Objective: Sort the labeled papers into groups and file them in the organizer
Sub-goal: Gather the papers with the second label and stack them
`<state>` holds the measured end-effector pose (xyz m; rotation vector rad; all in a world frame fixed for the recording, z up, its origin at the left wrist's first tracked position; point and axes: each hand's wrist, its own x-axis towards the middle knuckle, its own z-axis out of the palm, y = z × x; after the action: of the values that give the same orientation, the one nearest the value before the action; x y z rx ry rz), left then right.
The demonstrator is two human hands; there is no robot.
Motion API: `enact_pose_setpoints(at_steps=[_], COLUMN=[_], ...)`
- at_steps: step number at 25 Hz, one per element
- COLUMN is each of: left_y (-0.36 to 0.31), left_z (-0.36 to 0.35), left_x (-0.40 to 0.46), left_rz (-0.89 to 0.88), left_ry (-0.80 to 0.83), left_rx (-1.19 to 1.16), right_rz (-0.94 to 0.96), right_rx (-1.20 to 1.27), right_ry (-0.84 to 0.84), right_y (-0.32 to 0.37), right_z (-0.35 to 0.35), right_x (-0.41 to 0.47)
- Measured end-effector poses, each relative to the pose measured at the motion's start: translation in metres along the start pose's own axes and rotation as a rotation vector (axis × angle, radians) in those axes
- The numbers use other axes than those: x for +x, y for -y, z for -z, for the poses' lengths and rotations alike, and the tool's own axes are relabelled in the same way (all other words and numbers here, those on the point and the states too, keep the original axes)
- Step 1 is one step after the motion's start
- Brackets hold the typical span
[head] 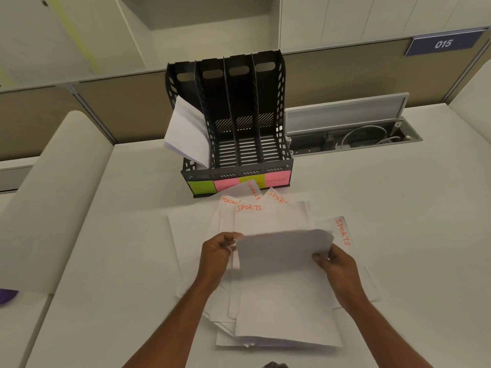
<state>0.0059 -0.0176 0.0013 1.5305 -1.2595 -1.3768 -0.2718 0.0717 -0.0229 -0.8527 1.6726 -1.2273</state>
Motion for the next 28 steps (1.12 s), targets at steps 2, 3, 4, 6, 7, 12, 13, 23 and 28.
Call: enact_pose_setpoints(at_steps=[2,3,4,6,7,12,13,23,28], left_y=[-0.007,-0.011,-0.015,-0.022,-0.023,-0.018,-0.017,-0.023,-0.03], left_z=[-0.009,-0.014,-0.019,-0.027,-0.03,-0.034,-0.034,-0.042,-0.037], left_x=[0.018,0.027,0.036,0.052,0.058,0.075,0.078,0.099,0.074], left_rz=[0.035,0.048,0.055,0.074,0.082,0.065,0.053,0.151,-0.096], left_ry=[-0.168,-0.191,-0.18,-0.153,-0.154,-0.117,-0.099,-0.064,-0.027], left_rx=[0.248,0.338,0.389,0.425,0.445,0.52,0.547,0.493,0.292], right_rz=[-0.006,-0.009,-0.015,-0.036,-0.043,-0.048,-0.052,-0.079,-0.099], right_rx=[-0.023,-0.029,-0.03,-0.007,0.004,0.005,0.007,0.025,0.132], right_ry=[-0.011,-0.015,-0.013,-0.014,-0.017,-0.021,-0.023,-0.032,-0.086], right_y=[-0.005,-0.008,-0.008,-0.009,-0.009,-0.01,-0.01,-0.01,-0.007], right_z=[0.001,0.001,-0.001,-0.003,-0.004,-0.003,-0.003,-0.002,-0.001], right_x=[-0.001,-0.002,-0.002,-0.002,-0.002,-0.002,-0.001,0.0,0.001])
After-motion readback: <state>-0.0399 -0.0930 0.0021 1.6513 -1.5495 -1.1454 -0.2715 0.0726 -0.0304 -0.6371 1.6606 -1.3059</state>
